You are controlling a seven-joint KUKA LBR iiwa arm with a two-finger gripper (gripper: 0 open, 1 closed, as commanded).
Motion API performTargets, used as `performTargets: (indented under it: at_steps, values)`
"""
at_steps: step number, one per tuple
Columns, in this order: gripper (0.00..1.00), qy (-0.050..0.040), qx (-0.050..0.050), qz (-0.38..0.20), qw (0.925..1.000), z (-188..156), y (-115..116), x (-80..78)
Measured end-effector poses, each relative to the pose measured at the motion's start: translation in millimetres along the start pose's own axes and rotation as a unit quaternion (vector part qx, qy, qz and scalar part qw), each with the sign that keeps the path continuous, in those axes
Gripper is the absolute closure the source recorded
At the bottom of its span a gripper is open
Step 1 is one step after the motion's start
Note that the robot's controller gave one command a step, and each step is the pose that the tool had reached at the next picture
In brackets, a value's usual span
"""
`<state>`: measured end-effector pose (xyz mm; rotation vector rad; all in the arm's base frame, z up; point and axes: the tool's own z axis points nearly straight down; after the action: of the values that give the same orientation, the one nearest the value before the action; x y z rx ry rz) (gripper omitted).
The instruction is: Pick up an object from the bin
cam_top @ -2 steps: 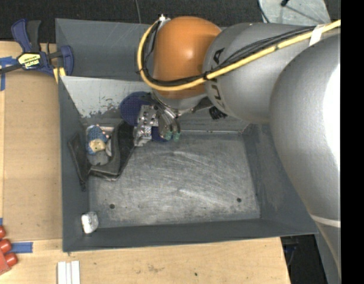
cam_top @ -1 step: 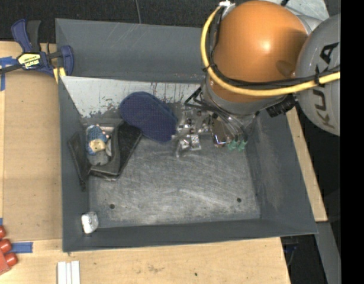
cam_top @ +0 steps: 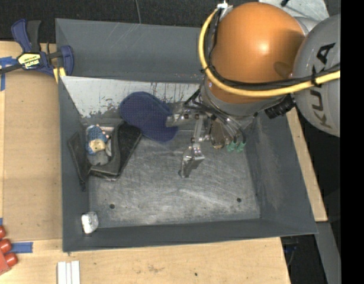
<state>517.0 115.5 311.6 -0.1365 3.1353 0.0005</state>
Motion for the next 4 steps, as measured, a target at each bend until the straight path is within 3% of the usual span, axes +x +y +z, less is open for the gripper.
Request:
performTargets:
  at_steps: [1,2,3,4]
  values:
    - [0.0,-0.0004,0.0,0.165,0.9863,39,-11,-44.5]
    - [0.0,0.0038,0.002,0.199,0.9799,122,-42,-65.9]
    - [0.0,0.0036,0.001,0.22,0.9754,218,-61,-102.6]
    - [1.0,-0.0007,0.0,0.22,0.9756,215,-60,-104.1]
